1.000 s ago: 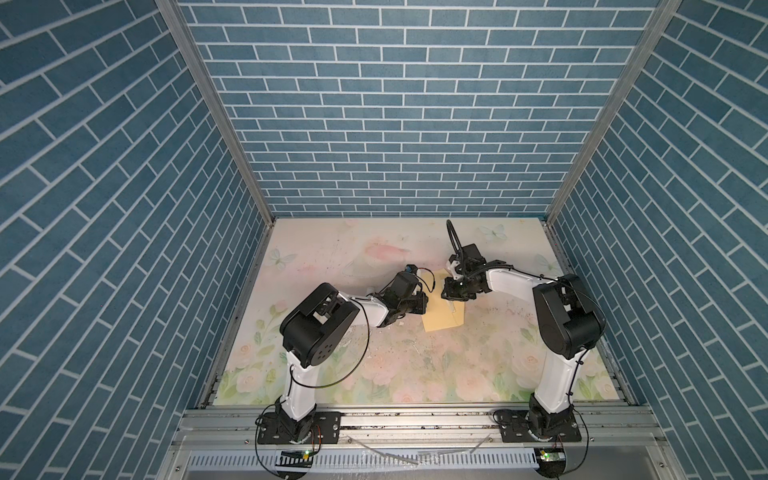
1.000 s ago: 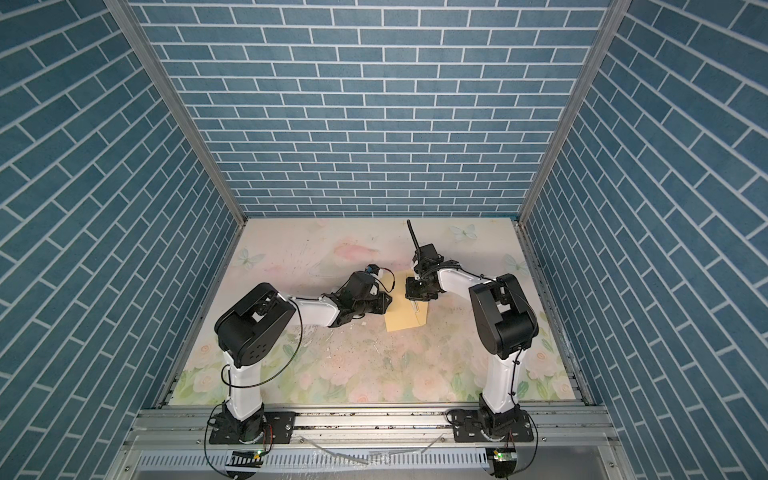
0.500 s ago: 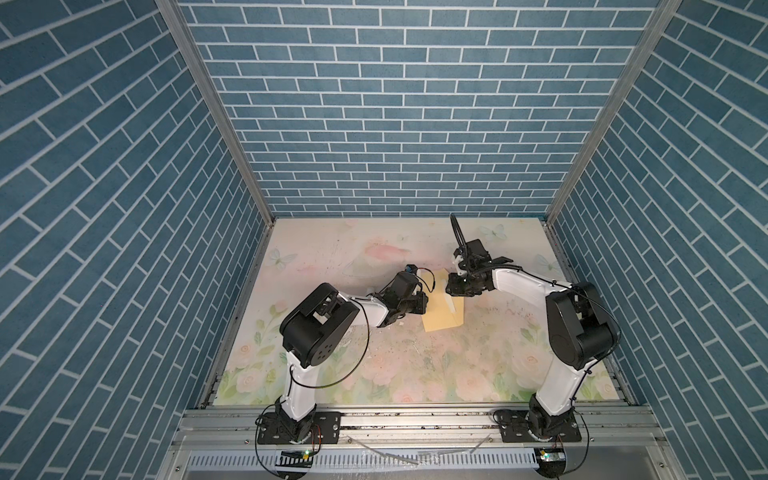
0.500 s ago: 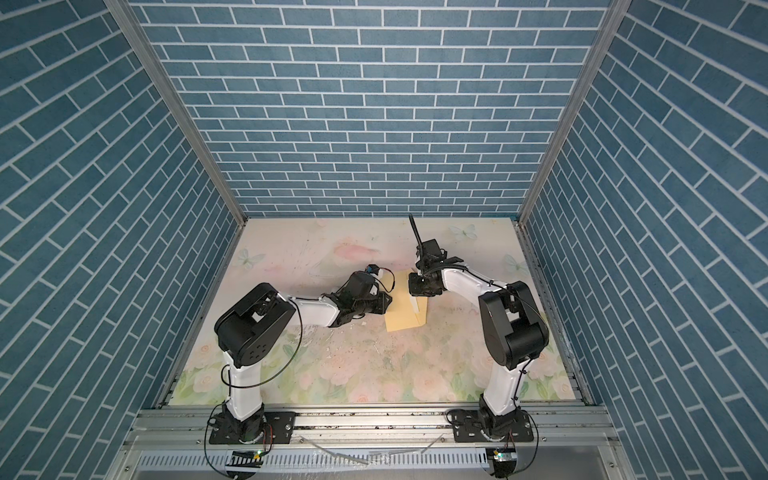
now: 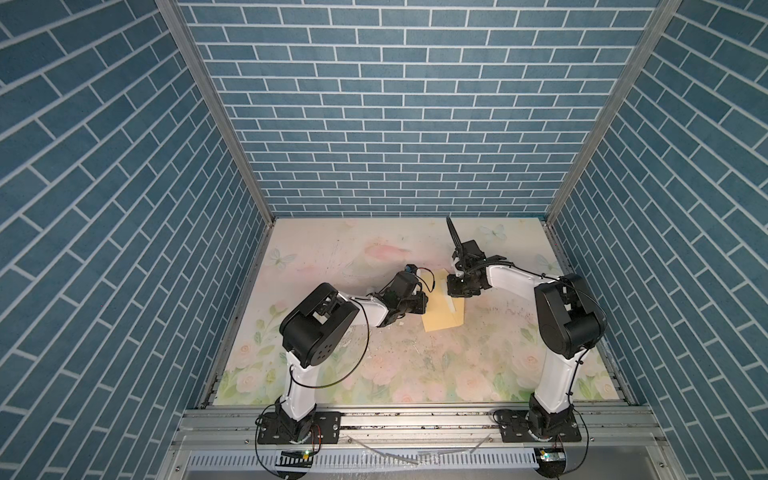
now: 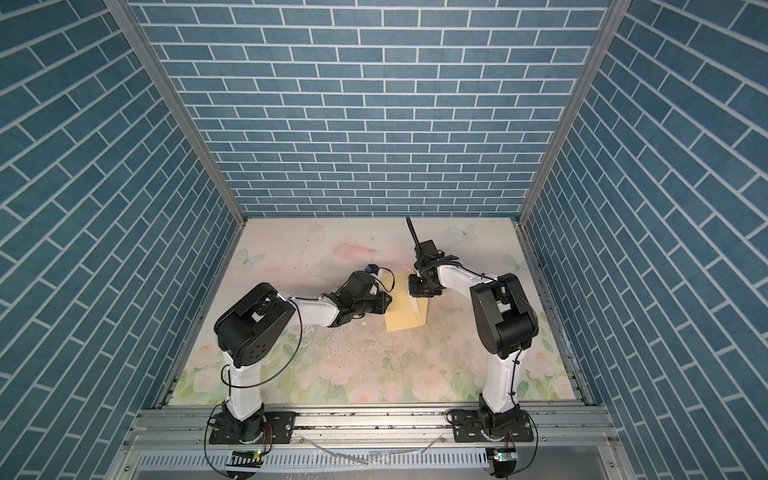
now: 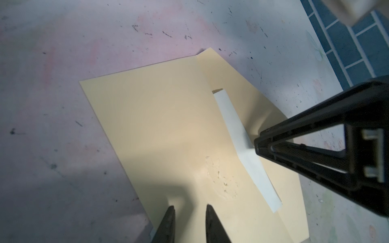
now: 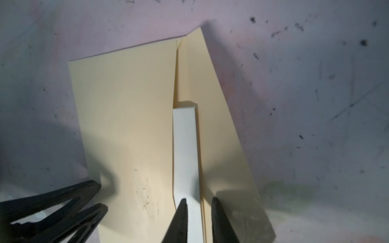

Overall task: Place the letter into the envelope and seal it
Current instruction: 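Slide the letter deeper with the right gripper while the left holds the envelope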

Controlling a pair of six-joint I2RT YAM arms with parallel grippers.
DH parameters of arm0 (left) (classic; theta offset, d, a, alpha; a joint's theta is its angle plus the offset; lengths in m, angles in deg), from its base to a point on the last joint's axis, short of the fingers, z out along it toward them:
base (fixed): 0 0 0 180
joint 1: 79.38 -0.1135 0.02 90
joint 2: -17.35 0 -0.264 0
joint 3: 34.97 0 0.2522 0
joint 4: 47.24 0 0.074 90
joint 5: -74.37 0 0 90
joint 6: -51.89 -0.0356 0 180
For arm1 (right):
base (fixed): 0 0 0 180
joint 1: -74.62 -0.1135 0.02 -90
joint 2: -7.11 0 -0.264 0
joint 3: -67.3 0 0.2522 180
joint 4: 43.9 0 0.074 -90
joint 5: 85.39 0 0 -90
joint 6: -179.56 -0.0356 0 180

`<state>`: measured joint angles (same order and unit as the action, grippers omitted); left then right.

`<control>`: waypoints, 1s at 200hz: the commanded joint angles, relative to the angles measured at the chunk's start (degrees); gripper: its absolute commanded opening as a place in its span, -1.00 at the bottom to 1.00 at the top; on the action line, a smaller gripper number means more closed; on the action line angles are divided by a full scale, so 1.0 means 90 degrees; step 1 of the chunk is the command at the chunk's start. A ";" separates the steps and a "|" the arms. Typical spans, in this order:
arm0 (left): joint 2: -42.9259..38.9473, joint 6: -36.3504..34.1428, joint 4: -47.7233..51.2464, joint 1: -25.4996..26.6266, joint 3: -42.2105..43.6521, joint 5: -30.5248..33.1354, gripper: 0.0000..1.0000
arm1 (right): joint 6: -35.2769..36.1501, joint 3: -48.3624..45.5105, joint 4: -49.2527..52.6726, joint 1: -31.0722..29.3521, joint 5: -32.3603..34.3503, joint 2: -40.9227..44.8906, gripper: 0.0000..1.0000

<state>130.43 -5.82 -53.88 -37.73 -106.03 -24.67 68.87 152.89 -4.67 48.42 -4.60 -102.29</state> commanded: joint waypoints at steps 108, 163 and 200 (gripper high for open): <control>0.0209 -0.0045 0.0038 -0.0018 -0.0029 -0.0058 -0.47 | -0.0216 0.0095 -0.0280 0.0035 -0.0752 -0.0432 -0.86; 0.0222 -0.0024 0.0026 -0.0021 -0.0035 -0.0070 -0.47 | -0.0432 -0.0013 -0.0455 0.0036 -0.1091 -0.0445 -0.87; 0.0248 0.0025 -0.0003 -0.0018 -0.0040 -0.0072 -0.47 | -0.0673 -0.0157 -0.0676 0.0030 -0.1291 -0.0384 -0.87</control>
<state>130.60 -5.76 -54.36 -37.77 -106.03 -24.89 65.64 152.78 -8.97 49.12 -12.91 -105.18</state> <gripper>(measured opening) 0.264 0.064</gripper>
